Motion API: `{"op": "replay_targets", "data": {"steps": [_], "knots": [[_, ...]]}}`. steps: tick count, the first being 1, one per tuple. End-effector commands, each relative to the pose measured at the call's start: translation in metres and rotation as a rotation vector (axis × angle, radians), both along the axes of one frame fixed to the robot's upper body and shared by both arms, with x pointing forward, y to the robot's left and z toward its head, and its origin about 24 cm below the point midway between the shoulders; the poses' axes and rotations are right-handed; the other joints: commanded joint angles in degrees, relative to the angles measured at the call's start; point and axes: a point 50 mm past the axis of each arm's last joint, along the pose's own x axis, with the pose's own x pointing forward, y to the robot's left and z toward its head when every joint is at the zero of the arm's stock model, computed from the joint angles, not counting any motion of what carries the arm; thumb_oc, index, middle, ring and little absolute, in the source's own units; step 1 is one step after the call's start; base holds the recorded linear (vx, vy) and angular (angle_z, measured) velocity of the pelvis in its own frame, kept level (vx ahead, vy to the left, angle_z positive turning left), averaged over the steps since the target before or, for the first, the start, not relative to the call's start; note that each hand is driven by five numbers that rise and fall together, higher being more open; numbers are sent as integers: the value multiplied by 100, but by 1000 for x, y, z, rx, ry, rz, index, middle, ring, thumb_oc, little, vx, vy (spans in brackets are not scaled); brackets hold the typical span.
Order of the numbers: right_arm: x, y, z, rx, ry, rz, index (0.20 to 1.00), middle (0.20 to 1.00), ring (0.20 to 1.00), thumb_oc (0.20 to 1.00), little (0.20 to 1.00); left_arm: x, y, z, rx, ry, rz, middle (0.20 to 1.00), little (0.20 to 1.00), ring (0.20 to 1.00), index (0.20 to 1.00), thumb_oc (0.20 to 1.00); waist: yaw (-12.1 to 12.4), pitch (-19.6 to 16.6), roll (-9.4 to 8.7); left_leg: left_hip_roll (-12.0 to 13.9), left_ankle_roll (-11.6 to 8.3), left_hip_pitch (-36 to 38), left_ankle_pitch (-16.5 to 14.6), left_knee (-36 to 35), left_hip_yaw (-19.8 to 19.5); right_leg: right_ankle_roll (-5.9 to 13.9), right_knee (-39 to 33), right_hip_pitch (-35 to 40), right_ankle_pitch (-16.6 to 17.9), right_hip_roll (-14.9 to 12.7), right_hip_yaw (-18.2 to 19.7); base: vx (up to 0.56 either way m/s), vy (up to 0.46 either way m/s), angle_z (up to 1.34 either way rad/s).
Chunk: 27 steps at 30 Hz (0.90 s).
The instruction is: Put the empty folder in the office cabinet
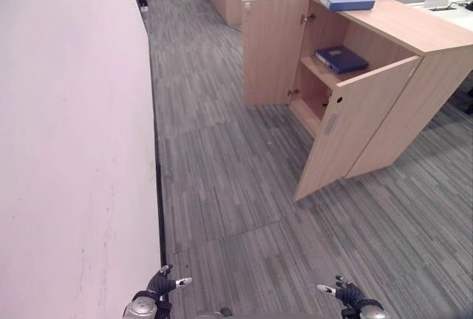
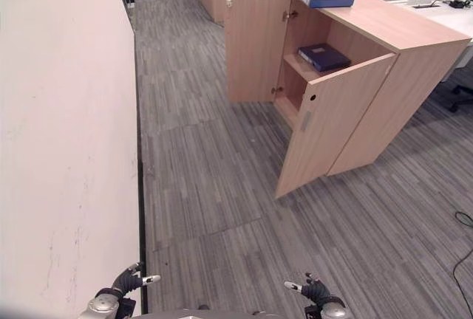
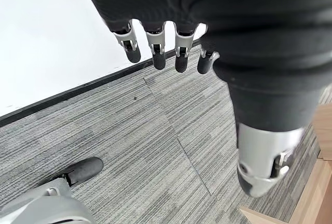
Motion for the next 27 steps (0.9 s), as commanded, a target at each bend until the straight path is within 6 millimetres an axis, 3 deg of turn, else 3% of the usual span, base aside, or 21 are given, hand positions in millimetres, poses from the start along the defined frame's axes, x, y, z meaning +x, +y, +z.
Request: {"op": "replay_targets", "data": {"steps": [1,18,21,22,25,26,27], "knots": [[14,-6,6,-5,-42,0,1000,1000,1000,1000,1000,17,-1,4,-9,-45,-7,1000,1000,1000,1000,1000,49,24,-3,720,-615,-166,-54,61,-134,721,97,-208,-93,-607,-10,0,0,0],[11,-11,6,-12,-31,-14,1000,1000,1000,1000,1000,19,-2,5,-24,-54,-1,1000,1000,1000,1000,1000,38,119,50,846,-721,-284,-39,298,-225,607,-3,-142,-154,-465,-6,3,-29,0],[14,-13,8,-18,-41,-15,1000,1000,1000,1000,1000,22,-3,6,-31,-57,5,1000,1000,1000,1000,1000,51,207,8,883,-763,-573,-192,895,-297,531,126,-200,-227,-443,14,-41,-117,5],[20,-15,10,-24,-59,-14,1000,1000,1000,1000,1000,27,-3,8,-28,-72,4,1000,1000,1000,1000,1000,103,376,-14,842,-837,-914,-137,1459,-448,449,261,-265,-297,-418,42,-75,-78,2],[26,-14,13,-21,-82,-15,1000,1000,1000,1000,1000,34,-6,10,-41,-88,5,1000,1000,1000,1000,1000,75,449,-61,748,-813,-1214,-340,1977,-603,363,404,-354,-384,-404,69,-33,-105,-4],[26,-16,13,-30,-76,-22,1000,1000,1000,1000,1000,34,-9,8,-42,-83,8,1000,1000,1000,1000,1000,73,540,-89,740,-821,-1514,-193,2651,-657,267,523,-325,-456,-403,93,53,-82,-7],[24,-17,12,-31,-71,-34,1000,1000,1000,1000,1000,36,-11,9,-48,-89,13,1000,1000,1000,1000,1000,74,594,-51,751,-821,-1673,10,2694,-738,237,576,-300,-535,-371,103,56,-55,7]]}}
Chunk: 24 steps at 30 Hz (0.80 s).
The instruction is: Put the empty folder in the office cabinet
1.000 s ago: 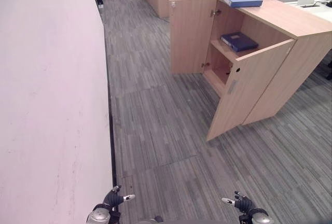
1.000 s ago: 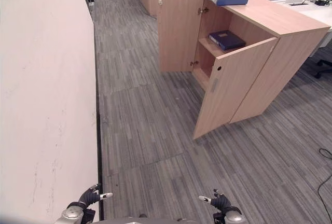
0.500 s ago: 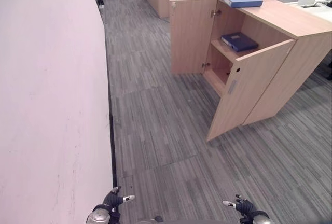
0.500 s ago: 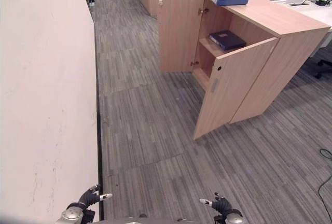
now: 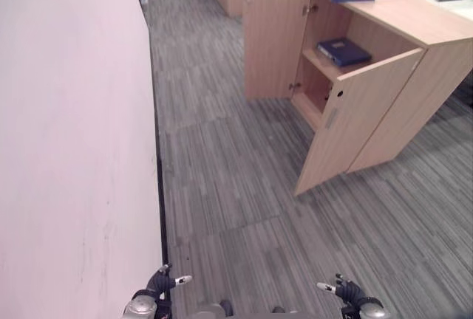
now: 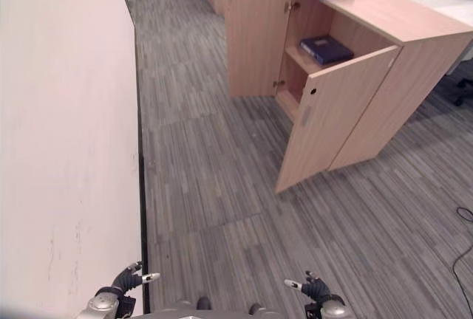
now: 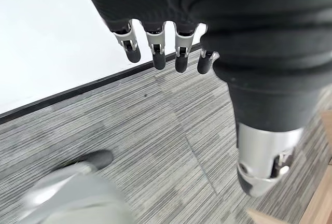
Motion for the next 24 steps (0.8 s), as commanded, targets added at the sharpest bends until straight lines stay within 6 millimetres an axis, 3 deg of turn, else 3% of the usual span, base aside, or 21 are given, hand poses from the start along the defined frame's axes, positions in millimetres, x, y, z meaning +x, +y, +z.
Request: {"op": "replay_targets", "data": {"steps": [1,6,7,8,10,12,16,20,22,24], "knots": [[5,-15,6,-23,-25,-39,1000,1000,1000,1000,1000,26,-8,9,-17,-80,-21,1000,1000,1000,1000,1000,20,235,43,749,-420,-465,141,815,-314,478,485,-2,-539,-314,67,70,14,28],[2,-18,4,-23,-8,-70,1000,1000,1000,1000,1000,27,-9,8,-19,-78,-13,1000,1000,1000,1000,1000,134,242,99,832,-356,-858,375,-24,-479,488,774,57,-907,-249,160,183,78,0],[5,-19,5,-26,-12,-77,1000,1000,1000,1000,1000,28,-7,9,-7,-79,-11,1000,1000,1000,1000,1000,196,297,218,1182,-391,-1076,857,-603,-663,531,1008,66,-1134,-161,299,173,102,7],[5,-18,5,-26,-12,-77,1000,1000,1000,1000,1000,28,-7,9,-7,-79,-11,1000,1000,1000,1000,1000,200,307,209,1180,-397,-1049,870,-633,-653,526,1039,61,-1159,-168,304,278,166,2],[10,-20,7,-29,-26,-99,1000,1000,1000,1000,1000,29,0,10,5,-83,25,1000,1000,1000,1000,1000,291,391,239,1683,-432,-1311,1126,-1303,-681,600,1550,72,-1536,-239,588,404,199,-16],[10,-18,5,-25,-21,-96,1000,1000,1000,1000,1000,25,5,9,12,-71,49,1000,1000,1000,1000,1000,358,351,292,2028,-522,-1389,1309,-1711,-678,652,1894,123,-1850,-242,891,492,234,-38],[11,-17,4,-29,-8,-92,1000,1000,1000,1000,1000,19,8,6,13,-50,68,1000,1000,1000,1000,1000,428,259,330,2267,-634,-1514,1418,-1798,-641,720,2002,249,-2131,-294,1127,407,214,-34],[0,-14,-1,-11,29,-111,1000,1000,1000,1000,1000,4,13,1,12,-11,99,1000,1000,1000,1000,1000,607,-10,261,2198,-766,-1612,1556,-1689,-792,930,1708,677,-2240,-560,1343,436,243,-39],[-6,-11,-4,4,45,-133,1000,1000,1000,1000,1000,1,16,1,18,-3,97,1000,1000,1000,1000,1000,691,-134,176,2062,-777,-1712,1565,-1405,-861,1099,1537,846,-2101,-773,1396,569,374,-3],[-15,-10,-8,17,81,-157,1000,1000,1000,1000,1000,1,20,3,38,3,64,1000,1000,1000,1000,1000,724,-297,-19,1642,-672,-1865,1415,-746,-711,1408,1628,801,-1373,-1231,1348,577,447,-5]]}}
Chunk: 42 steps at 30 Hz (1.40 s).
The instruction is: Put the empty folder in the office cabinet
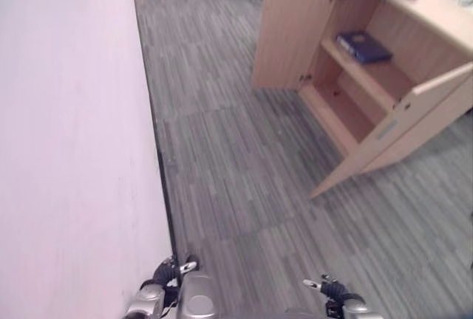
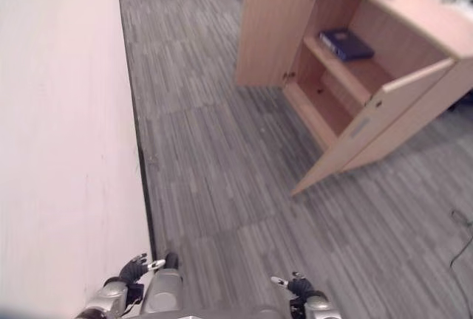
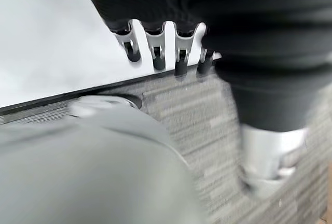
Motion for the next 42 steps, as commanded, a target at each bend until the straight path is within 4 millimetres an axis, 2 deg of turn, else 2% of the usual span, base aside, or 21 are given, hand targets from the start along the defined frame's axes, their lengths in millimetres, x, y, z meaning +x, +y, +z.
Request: {"op": "replay_targets", "data": {"steps": [1,2,3,4,7,11,12,13,17,20,21,22,24,25,27,28,29,32,38,41,42], "knots": [[-10,-47,9,-92,11,-58,1000,1000,1000,1000,1000,-4,26,9,105,3,-125,1000,1000,1000,1000,1000,91,-198,380,563,-179,-393,1915,-1851,-522,685,965,210,291,-233,-29,283,237,-11],[-10,-47,9,-92,11,-58,1000,1000,1000,1000,1000,-4,26,9,105,3,-125,1000,1000,1000,1000,1000,93,-200,378,562,-178,-395,1914,-1849,-519,686,966,207,291,-236,-27,308,303,-12],[-5,-54,13,-106,-6,-101,1000,1000,1000,1000,1000,7,30,16,119,-32,-134,1000,1000,1000,1000,1000,115,-189,384,380,84,-322,1611,-1742,-293,672,1784,-306,1216,-345,-10,282,315,-7],[-3,-58,15,-108,-17,-132,1000,1000,1000,1000,1000,13,31,19,124,-53,-146,1000,1000,1000,1000,1000,96,-183,456,332,191,-246,1474,-1752,-215,631,2135,-512,1520,-380,-116,392,434,-15],[-2,-70,19,-110,-43,-232,1000,1000,1000,1000,1000,25,34,29,134,-103,-167,1000,1000,1000,1000,1000,-175,55,778,154,552,509,1020,-1937,180,564,3561,-1524,2034,-568,-660,337,410,-32],[-8,-79,21,-117,-53,-304,1000,1000,1000,1000,1000,32,36,34,128,-144,-143,1000,1000,1000,1000,1000,-497,260,849,-82,609,1188,743,-2212,508,458,3236,-2186,1402,-500,-1409,373,261,-48],[-13,-84,21,-130,-43,-339,1000,1000,1000,1000,1000,36,38,37,124,-167,-129,1000,1000,1000,1000,1000,-664,363,801,-191,532,1610,496,-2372,747,380,2334,-2467,1187,-508,-2243,424,129,-52],[-13,-84,21,-129,-44,-339,1000,1000,1000,1000,1000,36,38,37,124,-168,-129,1000,1000,1000,1000,1000,-673,362,819,-172,529,1603,516,-2382,735,368,2286,-2446,1217,-482,-2271,440,52,-54],[-29,-88,18,-139,0,-392,1000,1000,1000,1000,1000,35,36,35,132,-155,-135,1000,1000,1000,1000,1000,-912,279,772,-257,362,2566,-132,-2514,1245,466,938,-2739,1458,-591,-3701,479,9,-30],[-45,-90,15,-140,34,-418,1000,1000,1000,1000,1000,34,28,32,121,-147,-179,1000,1000,1000,1000,1000,-1133,113,764,-271,365,2657,-412,-2221,1267,255,671,-2543,1268,-337,-3266,419,-77,-38],[-56,-101,18,-173,58,-464,1000,1000,1000,1000,1000,34,15,28,73,-160,-152,1000,1000,1000,1000,1000,-1330,100,951,-108,94,2406,-83,-850,1193,-94,603,-2322,1083,74,-2874,353,-86,-31],[-57,-103,19,-177,49,-481,1000,1000,1000,1000,1000,37,9,28,57,-176,-148,1000,1000,1000,1000,1000,-1385,162,907,-105,7,2104,260,-227,1100,-275,468,-2220,1104,115,-2860,412,-127,-89],[-55,-107,21,-184,38,-514,1000,1000,1000,1000,1000,44,2,30,41,-203,-142,1000,1000,1000,1000,1000,-1413,369,805,-207,-231,1519,746,1008,769,-447,333,-2008,995,176,-2640,181,-88,-127],[-55,-111,23,-192,40,-533,1000,1000,1000,1000,1000,48,0,31,49,-213,-154,1000,1000,1000,1000,1000,-1441,492,729,-3,-233,1140,784,1328,799,-490,320,-1878,879,144,-2441,276,43,-94],[-54,-112,24,-190,33,-541,1000,1000,1000,1000,1000,46,-1,30,33,-222,-127,1000,1000,1000,1000,1000,-1402,515,775,353,-222,1047,883,929,796,-414,306,-1778,775,163,-2208,351,246,-121],[-52,-112,24,-185,19,-543,1000,1000,1000,1000,1000,42,-1,29,28,-221,-106,1000,1000,1000,1000,1000,-1350,522,820,720,-177,1285,973,51,774,-262,351,-1769,736,136,-1906,621,771,-196],[-45,-114,27,-184,-7,-534,1000,1000,1000,1000,1000,35,3,26,36,-207,-75,1000,1000,1000,1000,1000,-1221,431,979,1123,-194,1389,1390,-1855,205,43,675,-1892,555,125,-1277,620,811,-255],[-41,-125,34,-204,-44,-574,1000,1000,1000,1000,1000,31,6,23,40,-195,-41,1000,1000,1000,1000,1000,-1053,297,1094,1452,-418,1050,2057,-2944,-817,326,1093,-1926,200,32,-487,539,621,-166],[-49,-134,37,-222,-37,-610,1000,1000,1000,1000,1000,24,6,18,55,-164,-57,1000,1000,1000,1000,1000,-1027,140,1018,1676,-627,1013,2021,-2835,-1390,674,1480,-1903,-71,-291,409,326,544,-85],[-70,-123,27,-174,11,-660,1000,1000,1000,1000,1000,30,-6,18,49,-156,-156,1000,1000,1000,1000,1000,-1208,-142,982,1616,-627,1143,1673,-2933,-828,873,998,-1553,337,-868,375,223,679,-12],[-75,-113,21,-146,42,-631,1000,1000,1000,1000,1000,34,-5,21,52,-170,-173,1000,1000,1000,1000,1000,-1203,-213,869,1328,-627,1328,1365,-2913,-602,873,717,-1518,1249,-1086,379,173,497,43]]}}
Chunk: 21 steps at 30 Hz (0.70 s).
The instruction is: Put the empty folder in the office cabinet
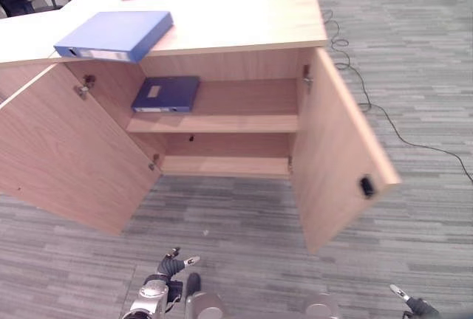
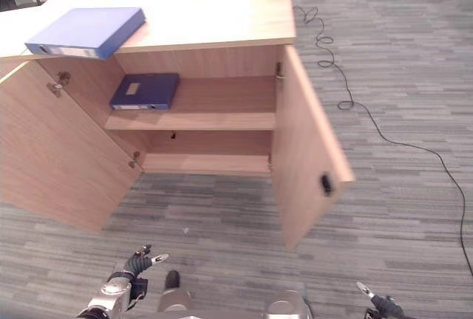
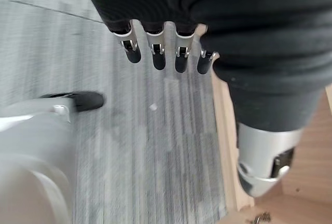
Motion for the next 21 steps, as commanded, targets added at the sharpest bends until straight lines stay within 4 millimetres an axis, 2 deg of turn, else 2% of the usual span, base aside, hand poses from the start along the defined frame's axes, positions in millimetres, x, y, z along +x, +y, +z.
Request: {"op": "replay_targets", "data": {"steps": [1,2,3,4,5,6,7,8,9,10,11,12,13,14,15,17,19,21], "knots": [[-7,0,-1,16,16,-10,1000,1000,1000,1000,1000,13,-2,9,5,-76,-60,1000,1000,1000,1000,1000,22,-157,289,792,-156,475,326,-857,221,411,-601,-296,984,-455,430,111,253,13],[-7,0,-1,16,16,-10,1000,1000,1000,1000,1000,13,-2,9,5,-76,-60,1000,1000,1000,1000,1000,23,-154,287,791,-156,481,326,-859,224,411,-601,-293,984,-456,432,-7,291,-39],[-1,9,-5,37,29,45,1000,1000,1000,1000,1000,17,4,13,31,-79,-75,1000,1000,1000,1000,1000,71,-81,154,522,-156,776,117,-955,757,411,-560,-692,2282,-827,-205,-83,472,-86],[4,12,-6,40,23,62,1000,1000,1000,1000,1000,19,9,15,44,-82,-75,1000,1000,1000,1000,1000,144,-33,148,454,-133,886,37,-974,1061,411,-421,-827,2425,-1011,-778,-124,693,-117],[9,18,-7,49,15,82,1000,1000,1000,1000,1000,21,13,17,57,-81,-84,1000,1000,1000,1000,1000,199,-15,154,294,15,897,-4,-971,1217,411,-243,-864,2370,-1113,-1292,-99,620,-100],[13,22,-9,59,7,100,1000,1000,1000,1000,1000,19,15,18,56,-79,-83,1000,1000,1000,1000,1000,191,31,176,159,172,925,-39,-947,1285,411,148,-922,2119,-893,-1403,-80,639,-81],[16,26,-9,67,-9,111,1000,1000,1000,1000,1000,19,16,19,48,-87,-69,1000,1000,1000,1000,1000,175,72,180,32,295,953,-50,-935,1348,394,405,-965,1822,-513,-1360,-43,419,-58],[16,26,-9,67,-9,111,1000,1000,1000,1000,1000,19,16,19,48,-88,-69,1000,1000,1000,1000,1000,187,66,180,34,296,947,-41,-939,1363,393,402,-986,1836,-506,-1343,-95,690,-41],[26,34,-10,78,-36,152,1000,1000,1000,1000,1000,15,23,18,50,-78,-30,1000,1000,1000,1000,1000,281,174,206,-413,662,996,-94,-923,1531,200,826,-869,1025,533,-1913,-81,488,-45],[26,34,-10,78,-37,152,1000,1000,1000,1000,1000,15,23,18,50,-79,-30,1000,1000,1000,1000,1000,274,172,218,-398,658,984,-79,-926,1522,189,797,-861,1046,551,-1931,-99,695,-59],[30,39,-11,87,-44,168,1000,1000,1000,1000,1000,9,27,15,46,-59,15,1000,1000,1000,1000,1000,362,210,199,-637,813,1036,-128,-908,1588,-7,980,-934,702,991,-2356,-32,202,-45],[31,39,-11,86,-45,168,1000,1000,1000,1000,1000,9,27,15,46,-60,16,1000,1000,1000,1000,1000,359,195,218,-612,808,1008,-108,-911,1582,-23,931,-938,740,1022,-2373,-38,271,-18],[29,41,-13,93,-36,174,1000,1000,1000,1000,1000,5,29,14,46,-51,37,1000,1000,1000,1000,1000,428,165,197,-718,860,1018,-156,-897,1672,-92,818,-873,673,1075,-2554,-29,93,-16],[30,44,-14,98,-31,191,1000,1000,1000,1000,1000,2,28,12,38,-47,47,1000,1000,1000,1000,1000,533,143,142,-797,857,1005,-191,-865,1744,-255,493,-678,534,1024,-2737,-29,81,-35],[29,47,-15,101,-18,209,1000,1000,1000,1000,1000,1,27,11,35,-39,44,1000,1000,1000,1000,1000,563,152,99,-879,843,1063,-237,-887,1745,-362,90,-454,365,1065,-2695,-15,10,-51],[27,47,-15,101,5,252,1000,1000,1000,1000,1000,-6,20,6,19,-27,47,1000,1000,1000,1000,1000,587,67,83,-1035,882,972,-290,-793,1725,-448,-639,-252,408,1279,-2185,22,17,-21],[27,45,-14,90,16,274,1000,1000,1000,1000,1000,-9,16,3,10,-18,52,1000,1000,1000,1000,1000,638,65,127,-1123,904,891,-373,-604,1751,-508,-845,-154,436,1228,-2195,28,54,-14],[28,41,-13,78,21,273,1000,1000,1000,1000,1000,-10,10,1,-9,-17,56,1000,1000,1000,1000,1000,600,145,178,-1199,887,700,-509,-193,1570,-548,-1088,-41,420,1264,-2073,-34,53,-20]]}}
